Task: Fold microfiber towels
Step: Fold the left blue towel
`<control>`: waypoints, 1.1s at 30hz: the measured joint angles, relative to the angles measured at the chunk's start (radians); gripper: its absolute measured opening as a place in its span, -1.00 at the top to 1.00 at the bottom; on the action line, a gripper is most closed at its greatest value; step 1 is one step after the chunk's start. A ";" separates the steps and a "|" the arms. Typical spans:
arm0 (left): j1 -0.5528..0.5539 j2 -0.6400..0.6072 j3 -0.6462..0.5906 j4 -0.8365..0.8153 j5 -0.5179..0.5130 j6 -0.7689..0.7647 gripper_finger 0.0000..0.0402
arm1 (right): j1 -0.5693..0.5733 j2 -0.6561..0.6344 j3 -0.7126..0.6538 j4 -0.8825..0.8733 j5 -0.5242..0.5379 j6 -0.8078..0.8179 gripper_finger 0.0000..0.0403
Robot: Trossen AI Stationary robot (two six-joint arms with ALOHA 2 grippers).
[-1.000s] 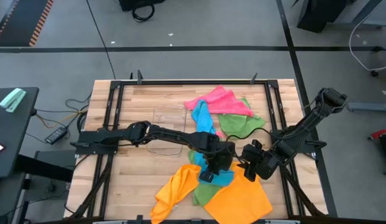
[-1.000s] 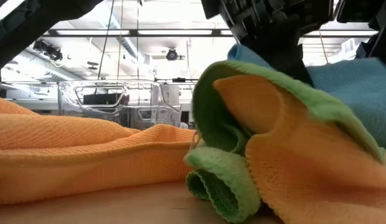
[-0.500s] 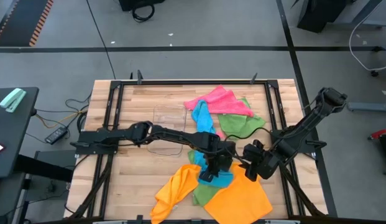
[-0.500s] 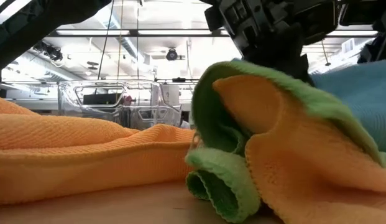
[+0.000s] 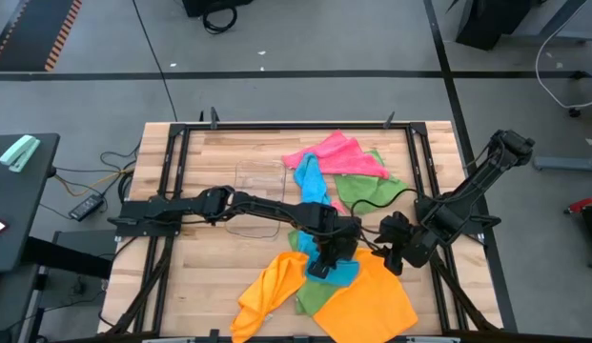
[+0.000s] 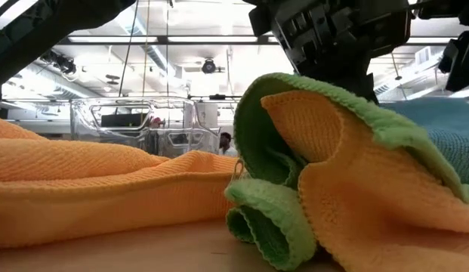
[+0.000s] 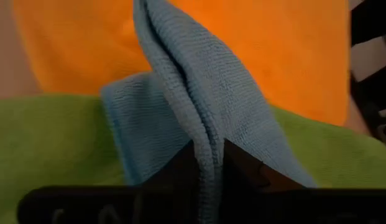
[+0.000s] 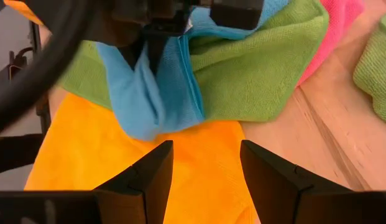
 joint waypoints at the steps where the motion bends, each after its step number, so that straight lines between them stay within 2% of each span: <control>1: 0.000 0.000 0.000 -0.001 -0.007 0.000 0.66 | 0.000 0.000 0.000 0.001 0.001 0.000 0.03; 5: 0.000 0.000 0.000 -0.001 -0.012 -0.011 0.55 | 0.000 0.000 0.000 0.014 0.017 0.000 0.03; 12: -0.004 0.000 0.000 -0.001 -0.013 -0.056 0.20 | 0.005 0.000 0.000 0.019 0.040 0.000 0.03; 16: 0.002 -0.003 0.000 -0.006 -0.014 -0.092 0.07 | 0.005 0.000 0.000 0.019 0.040 0.000 0.03; 23: 0.021 -0.038 0.000 -0.012 -0.028 -0.110 0.06 | 0.005 0.001 0.000 0.018 0.048 0.002 0.03; 29: 0.020 -0.078 0.000 -0.018 -0.126 -0.079 0.10 | 0.005 0.001 0.000 0.015 0.048 0.012 0.03; 33: 0.023 -0.114 0.000 -0.026 -0.086 -0.079 0.13 | 0.005 0.001 0.000 -0.002 0.048 0.021 0.03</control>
